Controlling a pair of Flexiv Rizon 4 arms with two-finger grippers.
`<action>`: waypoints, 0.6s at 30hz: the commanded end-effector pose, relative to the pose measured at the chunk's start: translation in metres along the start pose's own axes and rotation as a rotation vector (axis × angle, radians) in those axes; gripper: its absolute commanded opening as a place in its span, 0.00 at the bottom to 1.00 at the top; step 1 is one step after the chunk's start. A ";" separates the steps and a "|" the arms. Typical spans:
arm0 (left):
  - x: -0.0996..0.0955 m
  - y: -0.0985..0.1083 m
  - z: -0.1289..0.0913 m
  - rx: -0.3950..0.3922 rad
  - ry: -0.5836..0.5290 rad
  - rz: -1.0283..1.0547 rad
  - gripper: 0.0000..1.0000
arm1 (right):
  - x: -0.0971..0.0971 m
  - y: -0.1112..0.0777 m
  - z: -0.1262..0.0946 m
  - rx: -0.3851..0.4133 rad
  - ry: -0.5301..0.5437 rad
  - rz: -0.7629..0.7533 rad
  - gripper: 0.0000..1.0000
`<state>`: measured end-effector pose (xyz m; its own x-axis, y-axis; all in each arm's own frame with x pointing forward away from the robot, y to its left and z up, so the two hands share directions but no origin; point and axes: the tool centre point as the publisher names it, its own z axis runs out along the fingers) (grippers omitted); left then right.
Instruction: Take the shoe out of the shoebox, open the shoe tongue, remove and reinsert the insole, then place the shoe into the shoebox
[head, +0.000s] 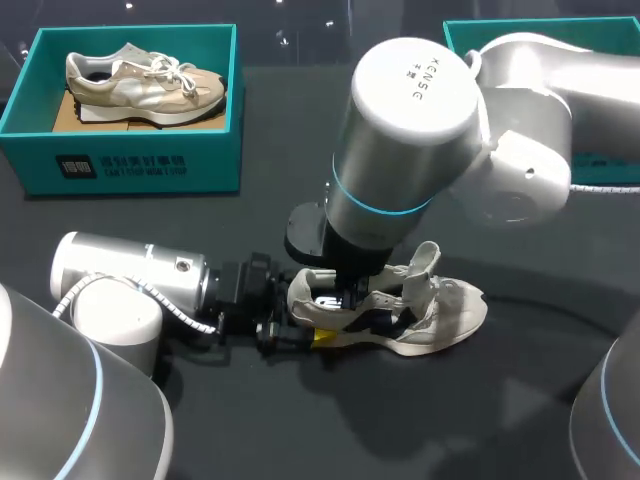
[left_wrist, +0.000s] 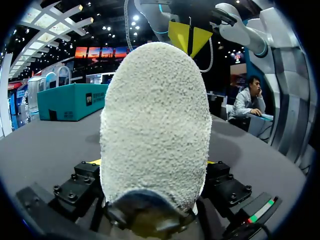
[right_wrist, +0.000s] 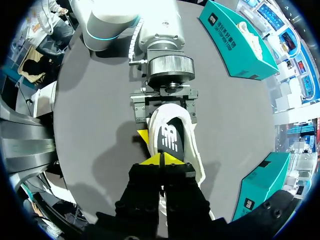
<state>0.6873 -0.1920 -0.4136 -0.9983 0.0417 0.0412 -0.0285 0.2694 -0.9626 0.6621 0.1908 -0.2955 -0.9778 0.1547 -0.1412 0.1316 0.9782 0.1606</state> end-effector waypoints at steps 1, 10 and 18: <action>0.001 0.001 0.000 0.000 0.000 0.000 0.00 | 0.000 -0.005 0.001 -0.029 0.000 -0.001 0.00; 0.001 0.001 0.000 0.000 0.000 0.000 0.00 | -0.012 0.000 0.029 0.005 0.020 -0.080 0.00; 0.001 0.001 0.000 0.000 0.000 0.000 0.00 | -0.024 0.000 0.045 0.008 0.027 -0.126 0.00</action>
<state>0.6873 -0.1920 -0.4136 -0.9983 0.0418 0.0412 -0.0284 0.2694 -0.9626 0.6887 0.1875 -0.3269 -0.9899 0.0291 -0.1390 0.0095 0.9902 0.1391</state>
